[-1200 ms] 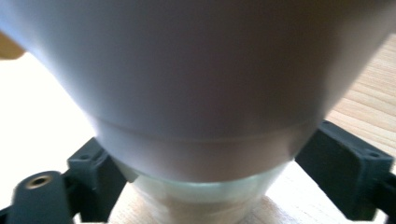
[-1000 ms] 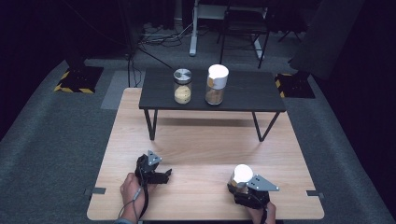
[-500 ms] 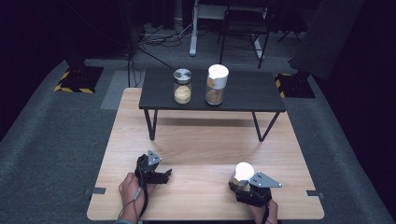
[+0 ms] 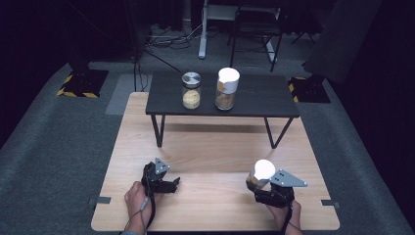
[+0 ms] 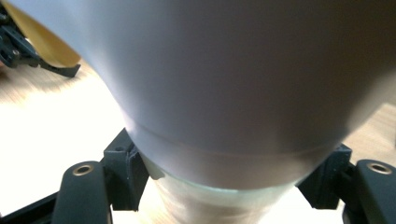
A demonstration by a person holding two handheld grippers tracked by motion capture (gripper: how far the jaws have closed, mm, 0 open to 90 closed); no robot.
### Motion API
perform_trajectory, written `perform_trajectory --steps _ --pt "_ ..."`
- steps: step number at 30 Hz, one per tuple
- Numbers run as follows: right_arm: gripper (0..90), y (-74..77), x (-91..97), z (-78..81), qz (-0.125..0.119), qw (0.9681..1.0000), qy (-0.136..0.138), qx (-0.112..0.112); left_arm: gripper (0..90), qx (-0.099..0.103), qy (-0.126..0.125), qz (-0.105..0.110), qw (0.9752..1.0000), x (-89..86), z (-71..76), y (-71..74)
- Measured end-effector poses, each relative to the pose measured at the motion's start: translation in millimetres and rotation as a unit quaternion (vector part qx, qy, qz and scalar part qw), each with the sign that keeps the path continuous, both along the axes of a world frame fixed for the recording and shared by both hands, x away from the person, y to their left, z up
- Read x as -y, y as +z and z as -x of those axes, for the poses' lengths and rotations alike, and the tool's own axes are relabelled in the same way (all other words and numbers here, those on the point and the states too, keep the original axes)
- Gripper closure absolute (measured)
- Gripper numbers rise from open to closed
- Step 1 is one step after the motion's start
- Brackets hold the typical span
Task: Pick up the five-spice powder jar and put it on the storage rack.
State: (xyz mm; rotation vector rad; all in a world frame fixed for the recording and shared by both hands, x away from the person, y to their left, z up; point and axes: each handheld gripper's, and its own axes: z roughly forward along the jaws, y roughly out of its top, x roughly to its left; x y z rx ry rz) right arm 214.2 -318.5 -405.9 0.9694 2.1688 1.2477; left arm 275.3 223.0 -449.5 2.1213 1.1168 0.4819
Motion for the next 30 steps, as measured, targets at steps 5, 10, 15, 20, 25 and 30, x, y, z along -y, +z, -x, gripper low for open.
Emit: perform_trajectory --steps 5,10,15,20,25,30 --pt "30.1 8.6 1.7 -4.0 -0.006 1.0 0.0 0.003 12.4 0.0 0.0 -0.001 1.0 -0.1 0.6 0.2" --pt "30.1 12.8 1.7 -8.2 -0.009 0.9999 0.003 0.005 12.4 0.002 -0.001 -0.002 1.0 0.0 1.7 0.0" --pt "30.1 18.9 -0.4 -14.5 -0.009 0.9999 0.004 0.002 12.4 0.0 -0.001 -0.001 1.0 -0.3 1.3 0.1" --pt "30.1 24.3 -1.8 -18.7 -0.01 0.9999 0.006 0.0 12.4 0.001 -0.001 0.0 1.0 -0.7 1.0 -0.1" --pt "30.2 32.3 -1.5 -24.3 -0.016 0.9998 0.007 -0.006 12.4 -0.001 0.0 0.001 1.0 -0.8 0.8 -0.1" --pt "30.1 45.6 -2.9 -30.9 -0.016 0.9998 0.006 -0.005 12.4 -0.002 -0.001 0.001 1.0 -1.3 0.1 0.1"
